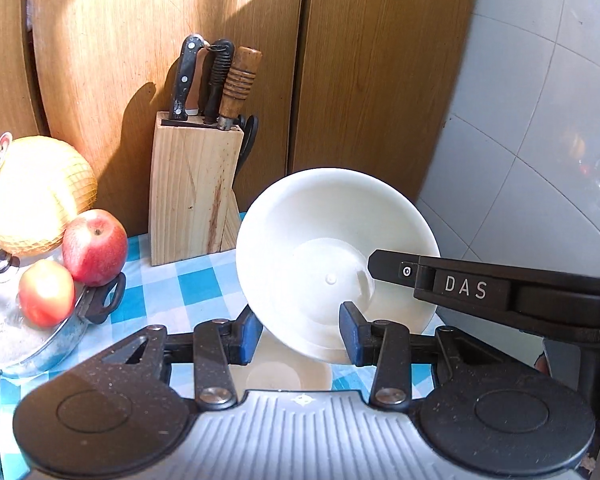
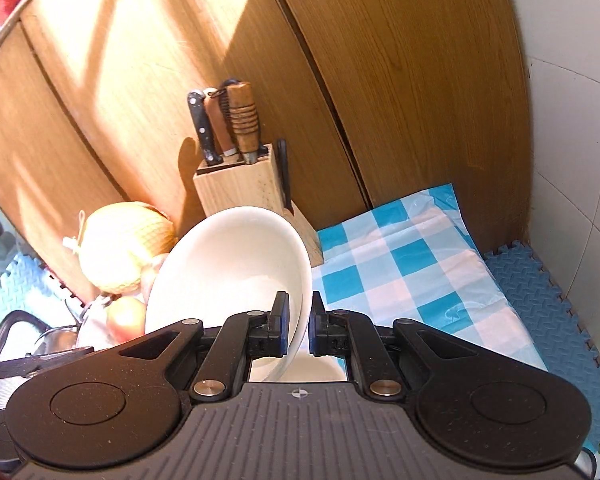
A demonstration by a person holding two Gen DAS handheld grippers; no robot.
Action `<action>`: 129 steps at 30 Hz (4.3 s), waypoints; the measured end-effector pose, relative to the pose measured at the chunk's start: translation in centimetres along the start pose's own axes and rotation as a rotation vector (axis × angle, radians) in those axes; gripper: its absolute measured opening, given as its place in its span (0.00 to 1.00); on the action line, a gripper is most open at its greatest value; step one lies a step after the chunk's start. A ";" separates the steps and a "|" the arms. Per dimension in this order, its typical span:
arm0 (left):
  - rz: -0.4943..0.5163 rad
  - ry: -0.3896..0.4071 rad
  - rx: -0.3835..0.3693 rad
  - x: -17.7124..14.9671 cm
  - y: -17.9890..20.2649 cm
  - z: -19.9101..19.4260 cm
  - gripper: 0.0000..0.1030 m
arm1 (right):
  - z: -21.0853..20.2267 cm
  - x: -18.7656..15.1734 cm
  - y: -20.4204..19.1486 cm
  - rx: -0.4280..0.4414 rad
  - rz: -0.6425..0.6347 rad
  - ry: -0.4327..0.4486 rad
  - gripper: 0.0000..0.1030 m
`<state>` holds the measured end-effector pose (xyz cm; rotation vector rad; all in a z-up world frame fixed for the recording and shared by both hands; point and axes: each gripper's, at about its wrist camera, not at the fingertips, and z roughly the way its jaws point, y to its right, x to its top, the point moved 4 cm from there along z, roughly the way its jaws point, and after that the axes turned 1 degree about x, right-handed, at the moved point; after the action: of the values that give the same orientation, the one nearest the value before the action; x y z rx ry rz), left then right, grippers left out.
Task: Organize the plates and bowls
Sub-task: 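Lift the cream bowl and carry it toward the nested bowls, then lower the cream bowl into the nested bowls and open the right gripper, then close the right gripper on the rim of the stacked cream bowls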
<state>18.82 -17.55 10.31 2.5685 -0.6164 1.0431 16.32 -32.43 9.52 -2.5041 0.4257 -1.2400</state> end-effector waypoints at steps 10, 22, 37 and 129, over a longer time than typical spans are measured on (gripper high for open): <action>-0.040 -0.015 -0.003 -6.4 -1.6 -4.7 0.35 | -3.1 -6.0 -3.2 0.022 -0.058 -0.048 0.14; -0.074 -0.073 0.025 -10.4 -2.9 -1.7 0.35 | 0.0 -10.1 -1.8 0.035 0.005 -0.130 0.14; -0.106 -0.069 0.052 -8.0 -3.6 4.2 0.37 | 5.6 -8.3 0.6 -0.005 0.064 -0.151 0.14; -0.123 -0.186 0.105 -8.5 -6.2 11.6 0.38 | 10.7 -9.2 3.0 -0.163 0.017 -0.210 0.36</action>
<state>23.20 -14.84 -4.48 2.7778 -0.4509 0.8239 19.19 -29.99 -4.39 -2.7259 0.5121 -0.9572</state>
